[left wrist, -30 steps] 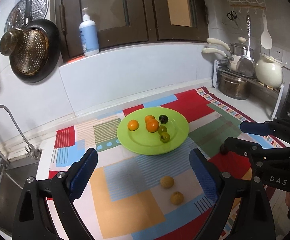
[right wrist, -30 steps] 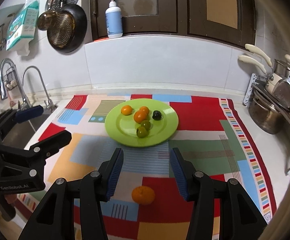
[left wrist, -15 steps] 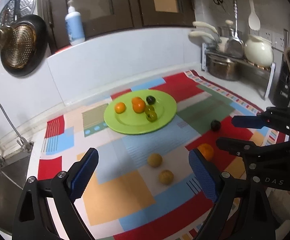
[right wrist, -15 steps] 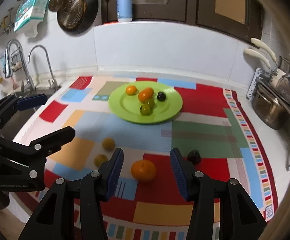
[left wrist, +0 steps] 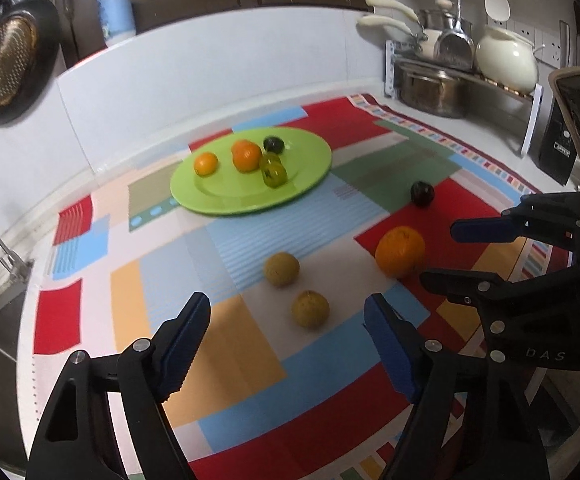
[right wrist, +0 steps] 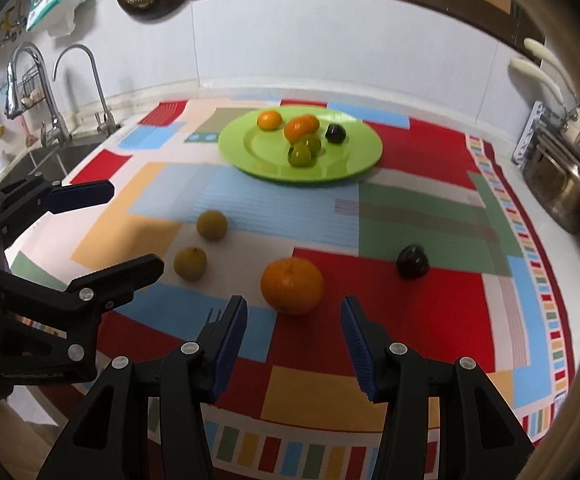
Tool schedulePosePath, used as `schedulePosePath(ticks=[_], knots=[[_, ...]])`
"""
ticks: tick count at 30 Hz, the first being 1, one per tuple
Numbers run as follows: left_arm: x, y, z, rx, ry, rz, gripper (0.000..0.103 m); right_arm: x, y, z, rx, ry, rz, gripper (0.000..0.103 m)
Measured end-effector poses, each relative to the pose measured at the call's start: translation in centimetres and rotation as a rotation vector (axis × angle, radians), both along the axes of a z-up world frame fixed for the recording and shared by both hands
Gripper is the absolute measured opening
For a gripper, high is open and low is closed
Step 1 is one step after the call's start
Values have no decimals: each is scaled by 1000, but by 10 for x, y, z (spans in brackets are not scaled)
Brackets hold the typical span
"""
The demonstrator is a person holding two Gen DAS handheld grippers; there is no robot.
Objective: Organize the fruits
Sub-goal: 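Withdraw both open tools from the plate toward the remaining fruits, then grasp the yellow citrus with the left tool while the right tool grasps the large orange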
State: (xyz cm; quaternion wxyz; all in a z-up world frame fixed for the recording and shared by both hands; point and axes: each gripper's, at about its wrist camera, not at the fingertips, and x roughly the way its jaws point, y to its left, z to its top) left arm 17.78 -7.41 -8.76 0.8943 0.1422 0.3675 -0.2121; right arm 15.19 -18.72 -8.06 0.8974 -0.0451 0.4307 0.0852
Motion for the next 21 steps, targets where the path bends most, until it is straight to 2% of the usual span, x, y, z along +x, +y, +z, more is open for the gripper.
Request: schedulePosePath(ticks=[9,21], knots=[[11,-3,-22,-13,76,-19,62,7,0,-17,0,39,9,50],[22,-13,-35,-30,124,-36,45,22,-1,-29,34,63,-6,50]])
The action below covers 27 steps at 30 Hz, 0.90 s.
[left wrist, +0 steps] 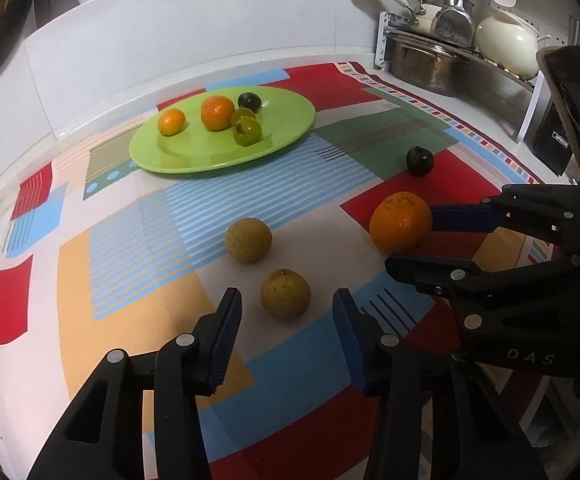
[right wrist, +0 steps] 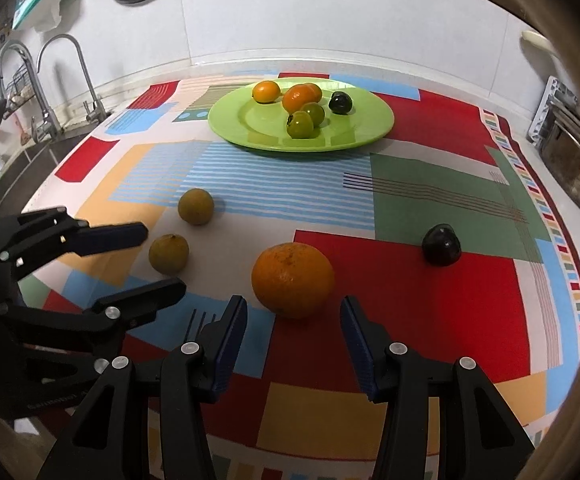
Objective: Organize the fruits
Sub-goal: 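Grasp the yellow citrus with the left tool while the right tool grasps the large orange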
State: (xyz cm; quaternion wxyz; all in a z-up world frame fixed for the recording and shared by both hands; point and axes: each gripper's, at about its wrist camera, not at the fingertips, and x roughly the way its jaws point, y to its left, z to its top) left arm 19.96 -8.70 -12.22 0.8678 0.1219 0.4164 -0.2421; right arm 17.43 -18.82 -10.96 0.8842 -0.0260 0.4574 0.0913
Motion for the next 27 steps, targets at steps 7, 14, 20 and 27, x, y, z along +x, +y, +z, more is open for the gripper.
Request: schedulePosePath(ticks=[7,14,20,27], knots=[[7,-1,-3,-11,16,5,35,8,0,-3,16,-2,-10,50],[11,-1,-5,-13,33,11,26,12,-3,-5,41,1,-20,43],[11,2,2,-34,27,23,26,13,-2,-4,49,-5,-25,43],[9,7,15,-47,7,24,26,9,1,7,47,-33,-24,43]])
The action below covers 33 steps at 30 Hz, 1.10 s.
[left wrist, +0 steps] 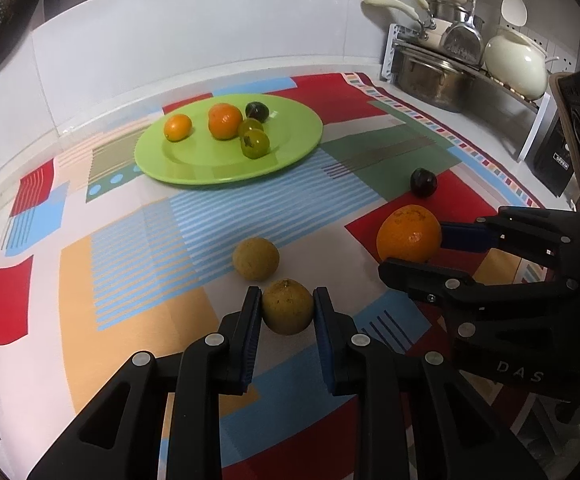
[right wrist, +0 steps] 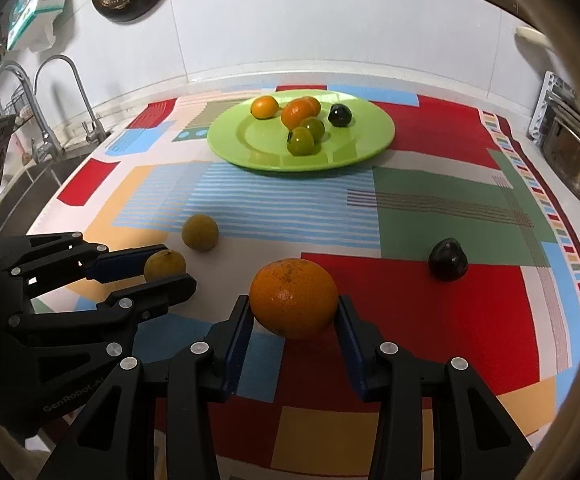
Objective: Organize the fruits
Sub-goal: 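Grasp the yellow citrus with the left tool while the right tool grasps the large orange, then carry the yellow citrus with the left tool while the right tool carries the orange to the plate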
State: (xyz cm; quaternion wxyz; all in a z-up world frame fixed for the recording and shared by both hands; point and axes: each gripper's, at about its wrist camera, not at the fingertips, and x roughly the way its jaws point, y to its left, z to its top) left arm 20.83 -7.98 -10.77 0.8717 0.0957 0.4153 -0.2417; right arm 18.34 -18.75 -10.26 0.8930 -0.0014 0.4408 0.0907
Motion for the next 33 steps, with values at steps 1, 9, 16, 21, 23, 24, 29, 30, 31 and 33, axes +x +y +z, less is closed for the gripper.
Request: schedulePosePath(ticks=[1,9,16,21,23,24,29,30,31,33], knots=[[0,1,2,-5,-2,0,26,0,0,1,-1,-2,0,43],[-6,11,25,-15,-46,3,26,-5,6,21,4,-36,-15,43],[-8,20,45,-36,-86,2,26,-8,12,39,12,-76,-31,43],[-5,26,58,-44,-111,3,26,-8,16,51,13,-106,-41,43],[-3,27,63,-43,-127,2,26,-7,18,56,12,-118,-48,43],[-3,28,66,-42,-135,1,26,-6,18,59,12,-125,-50,43],[4,32,78,-45,-169,-3,26,-2,22,70,6,-151,-56,43],[6,32,80,-45,-175,-5,26,-2,23,71,5,-154,-57,43],[7,32,82,-44,-183,-6,26,0,24,74,2,-160,-58,43],[11,33,86,-44,-198,-9,26,4,24,77,1,-168,-64,43]])
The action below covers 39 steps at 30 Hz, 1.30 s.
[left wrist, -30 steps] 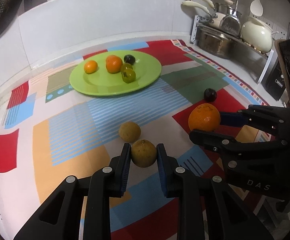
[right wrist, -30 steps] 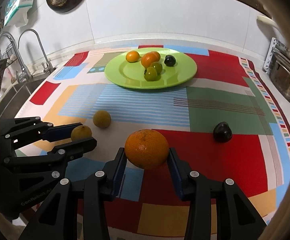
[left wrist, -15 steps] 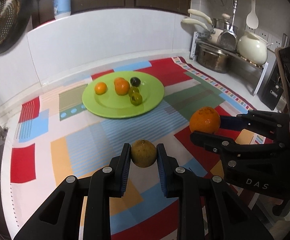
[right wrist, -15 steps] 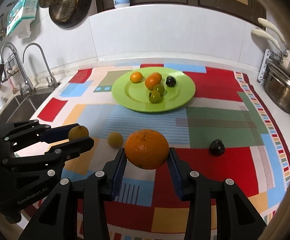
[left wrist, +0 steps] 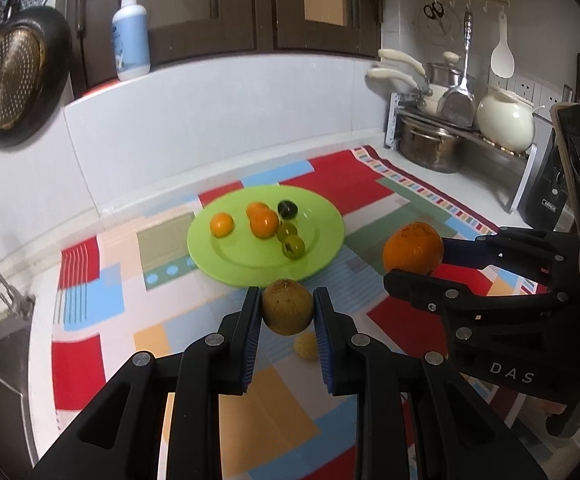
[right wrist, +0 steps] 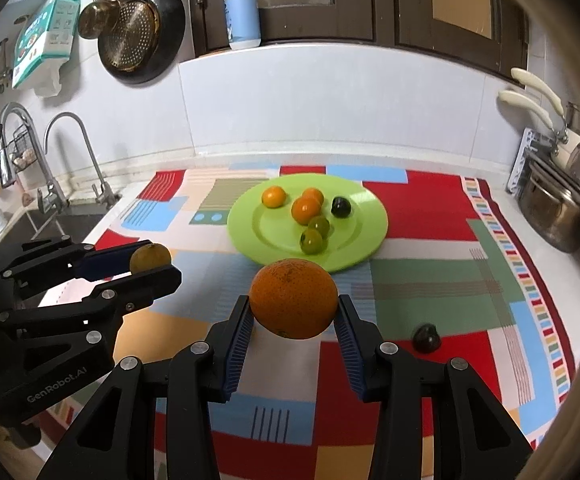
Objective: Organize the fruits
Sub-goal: 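Carry the yellow citrus with the left tool while the right tool carries the orange to the plate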
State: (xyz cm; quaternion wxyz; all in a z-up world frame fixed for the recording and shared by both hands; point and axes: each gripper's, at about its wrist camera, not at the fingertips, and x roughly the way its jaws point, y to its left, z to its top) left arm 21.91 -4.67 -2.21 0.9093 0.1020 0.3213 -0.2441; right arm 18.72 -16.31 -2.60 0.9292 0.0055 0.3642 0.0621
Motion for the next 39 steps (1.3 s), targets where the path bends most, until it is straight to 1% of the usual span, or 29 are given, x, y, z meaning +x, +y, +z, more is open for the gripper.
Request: schedulePosePath(ticks=[5,10,21,29,39], knots=[[15,1,8,-9,-25,-5,26,11,2,7,-3,-13,-9,43],[34,2,15,-27,-31,-7,26,28,1,14,11,-14,-21,43],[80,-2,17,-11,-39,12,26,74,-1,19,-1,-11,-38,43],[114,-10,3,-1,-3,24,26,109,-9,10,0,23,-58,43],[151,-22,-22,13,57,28,26,152,-21,-16,25,99,-83,43]])
